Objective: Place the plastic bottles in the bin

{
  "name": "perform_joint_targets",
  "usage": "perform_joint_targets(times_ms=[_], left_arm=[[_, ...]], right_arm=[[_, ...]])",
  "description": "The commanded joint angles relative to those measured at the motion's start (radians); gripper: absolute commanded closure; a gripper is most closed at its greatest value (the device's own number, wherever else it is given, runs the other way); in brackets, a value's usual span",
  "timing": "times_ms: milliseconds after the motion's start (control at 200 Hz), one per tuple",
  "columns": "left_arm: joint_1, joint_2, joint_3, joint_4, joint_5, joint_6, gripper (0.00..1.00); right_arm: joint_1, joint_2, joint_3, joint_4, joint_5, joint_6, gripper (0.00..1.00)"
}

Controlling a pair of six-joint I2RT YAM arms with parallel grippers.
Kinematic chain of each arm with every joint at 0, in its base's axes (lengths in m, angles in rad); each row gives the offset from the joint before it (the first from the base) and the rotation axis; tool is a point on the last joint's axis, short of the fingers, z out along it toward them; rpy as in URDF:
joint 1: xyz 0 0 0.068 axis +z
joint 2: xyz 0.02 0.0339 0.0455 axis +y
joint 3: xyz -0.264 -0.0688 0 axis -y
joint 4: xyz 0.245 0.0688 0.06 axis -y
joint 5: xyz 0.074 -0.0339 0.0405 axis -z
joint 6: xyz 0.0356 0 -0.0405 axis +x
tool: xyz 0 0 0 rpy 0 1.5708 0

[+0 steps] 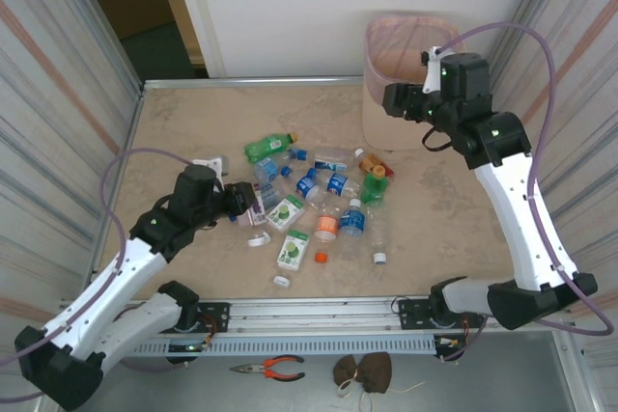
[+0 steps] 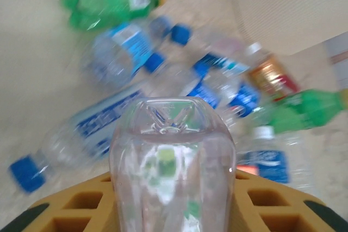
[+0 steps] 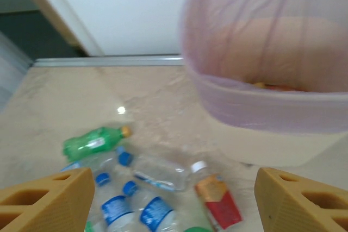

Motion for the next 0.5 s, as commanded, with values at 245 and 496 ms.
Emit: perform_joint_targets(times_ms=[245, 496], left_arm=[[-0.003, 0.009, 0.049, 0.418, 0.120, 0.057, 0.67], [-0.004, 0.073, 0.110, 0.538, 0.130, 0.019, 0.67]], right_arm=[[0.257, -0.128, -0.228, 0.271, -0.028, 0.071, 0.25], [0.420, -0.134, -0.361, 0.461, -0.062, 0.053, 0.23]])
